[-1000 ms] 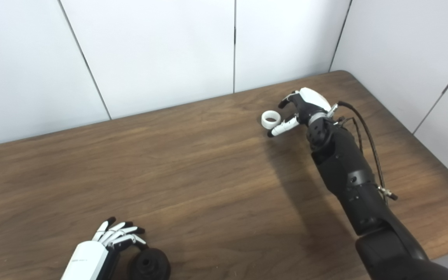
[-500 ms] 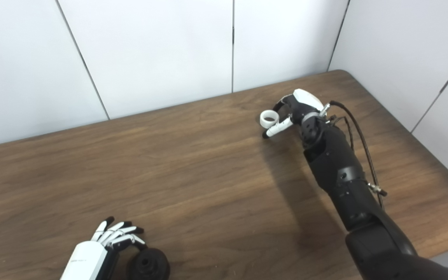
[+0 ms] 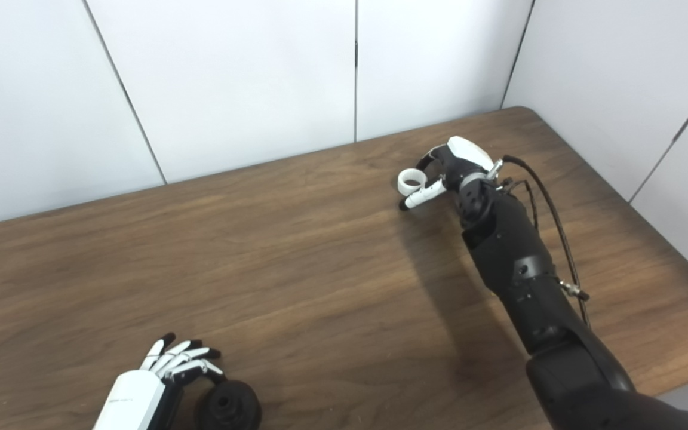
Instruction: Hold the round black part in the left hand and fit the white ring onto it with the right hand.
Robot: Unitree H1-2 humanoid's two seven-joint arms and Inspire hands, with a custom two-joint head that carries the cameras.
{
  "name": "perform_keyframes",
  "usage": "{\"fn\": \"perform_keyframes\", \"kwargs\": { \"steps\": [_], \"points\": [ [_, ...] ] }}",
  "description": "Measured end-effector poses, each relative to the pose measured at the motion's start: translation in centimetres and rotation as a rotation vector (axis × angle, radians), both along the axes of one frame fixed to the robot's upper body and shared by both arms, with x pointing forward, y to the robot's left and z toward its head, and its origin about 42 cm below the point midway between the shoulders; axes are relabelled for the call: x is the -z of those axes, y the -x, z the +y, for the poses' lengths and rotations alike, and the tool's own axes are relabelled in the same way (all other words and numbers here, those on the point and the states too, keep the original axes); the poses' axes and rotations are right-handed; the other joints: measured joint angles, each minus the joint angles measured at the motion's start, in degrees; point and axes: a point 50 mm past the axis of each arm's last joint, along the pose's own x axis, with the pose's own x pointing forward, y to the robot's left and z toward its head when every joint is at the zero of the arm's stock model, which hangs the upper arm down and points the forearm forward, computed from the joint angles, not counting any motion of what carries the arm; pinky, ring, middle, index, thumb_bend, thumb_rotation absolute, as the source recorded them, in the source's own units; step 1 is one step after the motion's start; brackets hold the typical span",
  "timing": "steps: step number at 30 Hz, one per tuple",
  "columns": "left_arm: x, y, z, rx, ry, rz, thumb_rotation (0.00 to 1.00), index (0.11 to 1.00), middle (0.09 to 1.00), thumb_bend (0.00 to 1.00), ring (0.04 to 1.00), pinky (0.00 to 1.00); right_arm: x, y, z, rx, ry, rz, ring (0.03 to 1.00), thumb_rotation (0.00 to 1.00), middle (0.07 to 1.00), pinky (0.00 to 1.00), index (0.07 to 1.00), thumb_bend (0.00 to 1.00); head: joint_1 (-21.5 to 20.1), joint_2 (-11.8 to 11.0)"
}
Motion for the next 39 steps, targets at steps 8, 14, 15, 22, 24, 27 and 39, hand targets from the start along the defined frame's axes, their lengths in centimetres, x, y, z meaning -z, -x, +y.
{"fn": "perform_keyframes", "kwargs": {
  "steps": [8, 14, 15, 22, 24, 27, 39],
  "points": [
    [0.0, 0.0, 0.0, -0.001, -0.001, 0.001, 0.05, 0.484, 0.766, 0.52, 0.862, 0.97, -0.1, 0.0, -0.1, 0.002, -0.009, -0.001, 1.0, 0.23, 0.932, 1.0, 0.646, 0.81, 0.0, 0.0],
    [0.0, 0.0, -0.1, -0.001, 0.0, 0.001, 0.05, 0.484, 0.766, 0.52, 0.86, 0.96, -0.2, 0.0, 0.1, -0.009, -0.031, -0.011, 0.997, 0.14, 0.884, 1.0, 0.49, 0.53, 0.1, 0.2],
    [0.0, 0.0, -0.1, -0.001, 0.0, 0.001, 0.05, 0.484, 0.767, 0.52, 0.862, 0.96, -0.2, 0.0, 0.3, -0.014, -0.032, -0.013, 0.995, 0.14, 0.869, 1.0, 0.488, 0.53, 0.1, 0.2],
    [0.0, 0.0, -0.2, -0.007, -0.001, 0.004, 0.05, 0.484, 0.765, 0.52, 0.861, 0.97, -0.5, 0.1, 0.4, -0.038, 0.0, -0.017, 1.0, 0.13, 0.856, 1.0, 0.486, 0.52, 0.3, 0.3],
    [0.0, 0.0, -0.3, -0.009, 0.0, 0.005, 0.05, 0.484, 0.767, 0.52, 0.863, 0.96, -0.5, 0.2, 0.3, -0.043, 0.001, -0.015, 1.0, 0.13, 0.854, 1.0, 0.486, 0.52, 0.4, 0.3],
    [-0.1, 0.0, -0.4, -0.009, -0.001, 0.004, 0.05, 0.484, 0.768, 0.52, 0.864, 0.97, -0.4, 0.3, 0.3, -0.05, 0.004, -0.019, 1.0, 0.13, 0.856, 1.0, 0.486, 0.52, 0.5, 0.4],
    [-0.2, 0.1, -0.9, -0.01, -0.011, -0.003, 0.05, 0.484, 0.768, 0.52, 0.864, 0.98, -0.9, 2.2, 0.9, -0.147, -0.004, -0.025, 0.988, 0.13, 0.849, 1.0, 0.486, 0.52, 4.9, 1.2]
  ]
}}
